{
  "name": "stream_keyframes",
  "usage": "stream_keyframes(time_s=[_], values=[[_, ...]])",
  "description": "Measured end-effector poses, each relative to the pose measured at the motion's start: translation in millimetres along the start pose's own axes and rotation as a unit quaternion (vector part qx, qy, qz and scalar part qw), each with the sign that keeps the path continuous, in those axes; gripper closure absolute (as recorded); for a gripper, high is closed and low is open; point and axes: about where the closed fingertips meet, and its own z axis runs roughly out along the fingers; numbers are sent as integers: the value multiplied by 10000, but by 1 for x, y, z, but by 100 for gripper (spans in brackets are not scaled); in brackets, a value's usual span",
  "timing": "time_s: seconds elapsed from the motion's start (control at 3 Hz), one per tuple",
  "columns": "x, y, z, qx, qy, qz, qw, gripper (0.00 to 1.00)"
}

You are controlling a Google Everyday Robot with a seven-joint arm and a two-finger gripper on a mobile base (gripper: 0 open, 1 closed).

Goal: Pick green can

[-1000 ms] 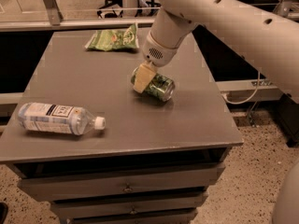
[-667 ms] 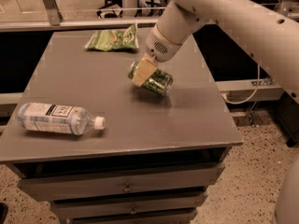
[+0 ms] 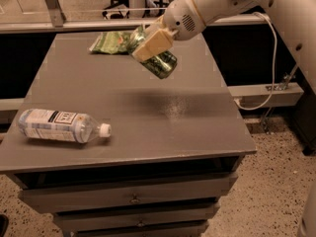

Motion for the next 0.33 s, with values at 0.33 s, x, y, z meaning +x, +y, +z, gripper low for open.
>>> stream_keyframes(time_s=[0.33], values=[[3, 0, 6, -11, 81, 39, 10000, 100]])
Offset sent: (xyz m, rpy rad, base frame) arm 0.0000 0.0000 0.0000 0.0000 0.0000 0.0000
